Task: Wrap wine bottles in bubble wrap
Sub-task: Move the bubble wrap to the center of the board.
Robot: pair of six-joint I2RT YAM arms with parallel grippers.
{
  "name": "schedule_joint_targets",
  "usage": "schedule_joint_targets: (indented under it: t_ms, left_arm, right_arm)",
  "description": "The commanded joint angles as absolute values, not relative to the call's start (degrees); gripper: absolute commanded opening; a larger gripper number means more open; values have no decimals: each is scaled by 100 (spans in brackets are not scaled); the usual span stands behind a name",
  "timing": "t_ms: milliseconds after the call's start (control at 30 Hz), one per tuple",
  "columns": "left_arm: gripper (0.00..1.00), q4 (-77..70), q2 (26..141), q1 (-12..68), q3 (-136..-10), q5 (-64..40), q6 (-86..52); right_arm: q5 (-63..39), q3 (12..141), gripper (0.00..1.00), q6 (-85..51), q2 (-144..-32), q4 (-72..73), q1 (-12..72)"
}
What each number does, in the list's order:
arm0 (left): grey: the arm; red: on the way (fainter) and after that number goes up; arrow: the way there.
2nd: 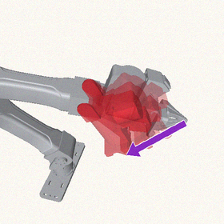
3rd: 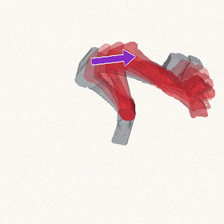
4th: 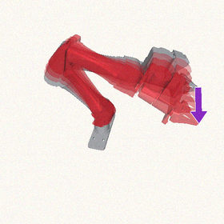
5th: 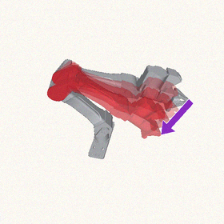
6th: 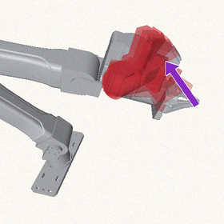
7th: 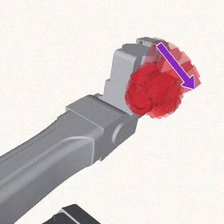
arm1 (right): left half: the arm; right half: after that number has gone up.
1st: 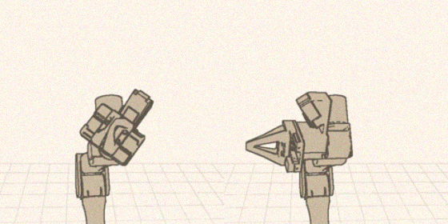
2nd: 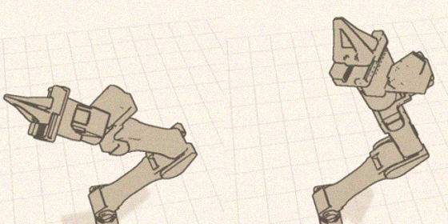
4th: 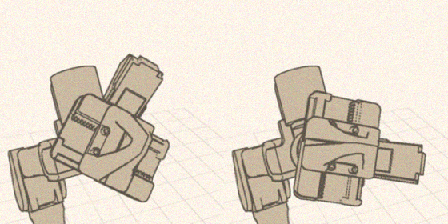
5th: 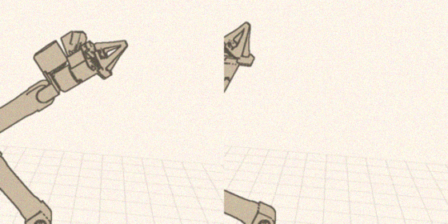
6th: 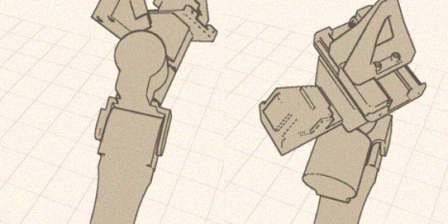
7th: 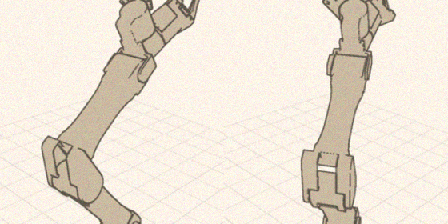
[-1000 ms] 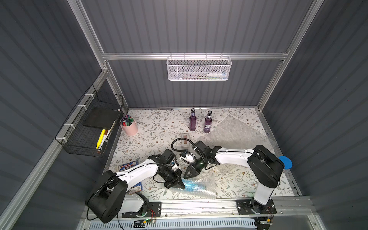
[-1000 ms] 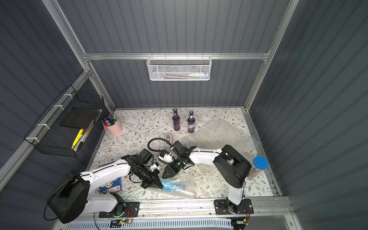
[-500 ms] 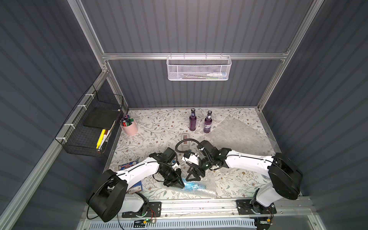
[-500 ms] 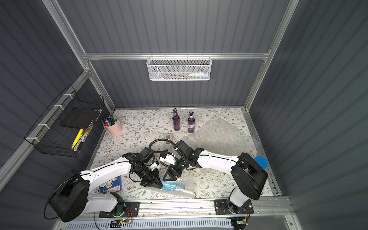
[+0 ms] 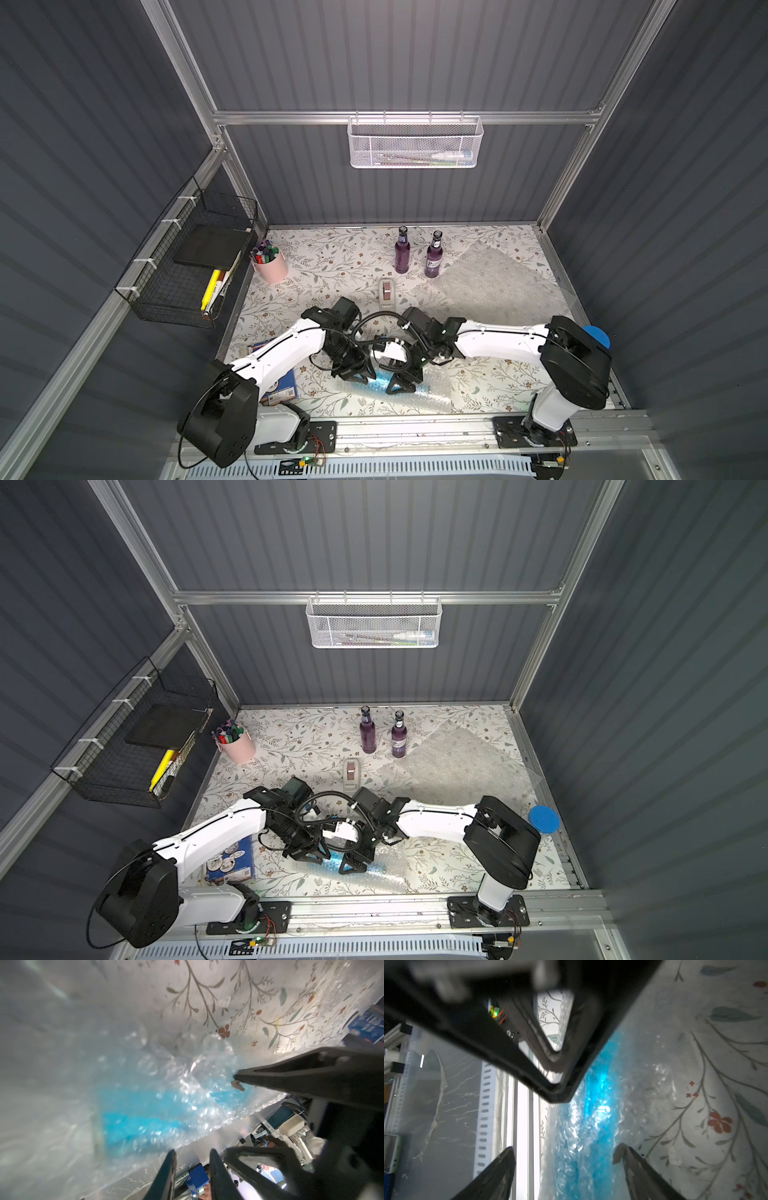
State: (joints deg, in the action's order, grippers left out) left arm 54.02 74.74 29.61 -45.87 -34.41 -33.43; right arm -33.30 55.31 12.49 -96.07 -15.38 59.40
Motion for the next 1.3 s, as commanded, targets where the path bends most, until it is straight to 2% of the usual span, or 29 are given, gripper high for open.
schedule_joint_targets:
  t_ms: [0, 167, 367, 633, 800, 867, 900, 933, 1033, 1100, 1267]
  left_arm:
    - [32, 5907, 7262, 2558, -5058, -3154, -2840]
    - [35, 6215, 7351, 2074, -5612, -2676, -2529]
    - [38, 6088, 7699, 1518, -6052, -2237, -2251]
    - [43, 5884, 8371, 1332, -6831, -1968, -1927]
    - [47, 6021, 8483, 1027, -7386, -1357, -1784]
    - [53, 6063, 8436, 901, -7473, -1006, -1760]
    - [61, 6129, 8407, 806, -7518, -791, -1745]
    - [76, 6177, 8330, 705, -7543, -554, -1740]
    - [94, 6087, 7989, 408, -7449, -276, -1721]
    - [99, 6000, 7792, 327, -7309, -202, -1611]
    - [100, 5704, 7470, 274, -6726, -375, -1607]
  right_arm:
    - [-2400, 5555, 81, 1637, -9626, -1806, 6301]
    - [-1003, 5504, 79, 1690, -9632, -1679, 6714]
    - [-94, 5681, 70, 1718, -9798, -1700, 6970]
    - [428, 6232, 60, 1319, -10309, -1848, 6954]
    - [479, 6886, 55, 563, -10813, -1961, 6694]
    - [353, 7282, 54, 185, -11028, -2139, 6510]
    - [281, 7407, 53, -20, -11097, -2116, 6416]
    - [167, 7527, 53, -256, -11170, -2076, 6317]
    - [-167, 7976, 51, -908, -11484, -2102, 5988]
    - [-262, 8373, 51, -1233, -11753, -2218, 5874]
    - [-115, 9491, 52, -2311, -12443, -2551, 5703]
